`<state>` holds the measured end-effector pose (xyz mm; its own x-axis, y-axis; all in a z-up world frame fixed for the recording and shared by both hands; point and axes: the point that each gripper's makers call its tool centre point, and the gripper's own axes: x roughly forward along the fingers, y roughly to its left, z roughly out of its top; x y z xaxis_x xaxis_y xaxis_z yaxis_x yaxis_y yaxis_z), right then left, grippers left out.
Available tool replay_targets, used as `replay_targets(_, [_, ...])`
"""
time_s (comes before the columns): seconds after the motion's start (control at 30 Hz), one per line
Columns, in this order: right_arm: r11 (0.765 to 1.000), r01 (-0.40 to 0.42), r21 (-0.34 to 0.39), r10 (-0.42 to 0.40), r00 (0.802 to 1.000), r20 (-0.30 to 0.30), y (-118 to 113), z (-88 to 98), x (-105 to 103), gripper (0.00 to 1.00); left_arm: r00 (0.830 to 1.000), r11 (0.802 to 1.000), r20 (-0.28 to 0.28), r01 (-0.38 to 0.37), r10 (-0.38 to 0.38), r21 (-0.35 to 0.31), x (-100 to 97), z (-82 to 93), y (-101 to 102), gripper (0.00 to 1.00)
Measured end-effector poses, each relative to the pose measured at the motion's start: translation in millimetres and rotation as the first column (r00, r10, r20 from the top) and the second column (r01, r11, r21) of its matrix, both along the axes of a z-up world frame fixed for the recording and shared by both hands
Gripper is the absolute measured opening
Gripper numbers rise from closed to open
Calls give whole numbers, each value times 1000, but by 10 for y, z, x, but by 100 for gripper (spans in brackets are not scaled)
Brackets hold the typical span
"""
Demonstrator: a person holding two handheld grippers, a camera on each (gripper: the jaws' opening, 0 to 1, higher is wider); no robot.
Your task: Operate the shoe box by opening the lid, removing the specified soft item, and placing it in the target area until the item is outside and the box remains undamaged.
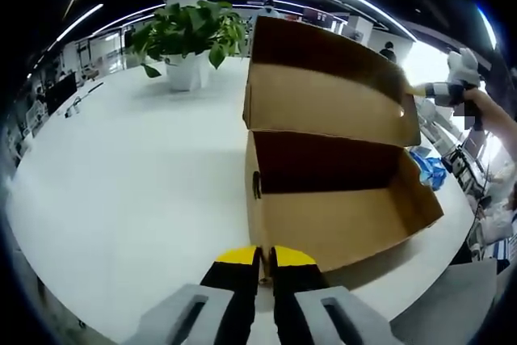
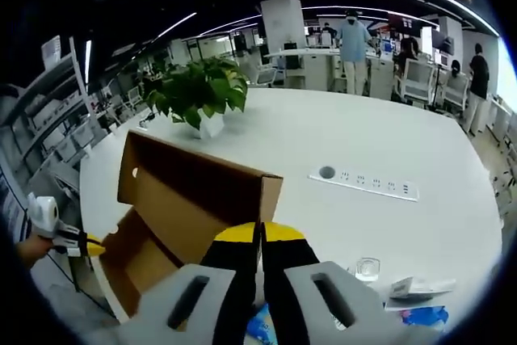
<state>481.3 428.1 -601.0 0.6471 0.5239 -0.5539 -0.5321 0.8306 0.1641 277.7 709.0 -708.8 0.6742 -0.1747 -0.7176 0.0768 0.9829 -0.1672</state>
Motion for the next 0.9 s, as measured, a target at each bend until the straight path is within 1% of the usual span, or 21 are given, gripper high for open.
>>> replay_targets(0.47, [1000,5,22,-6,999,39,-7,99,-184,0,1000,1000,9,3,-3,-6,-7,8,-6,5])
replay_targets(0.67, [1000,-3,-1,3,997,75,-2,130,-271,0,1000,1000,15,0,0,-15,-12,9,-3,5])
replay_targets(0.9, [1000,-7,-16,8,995,103,-5,163,-364,0,1000,1000,18,0,1,-16,-10,13,-4,5])
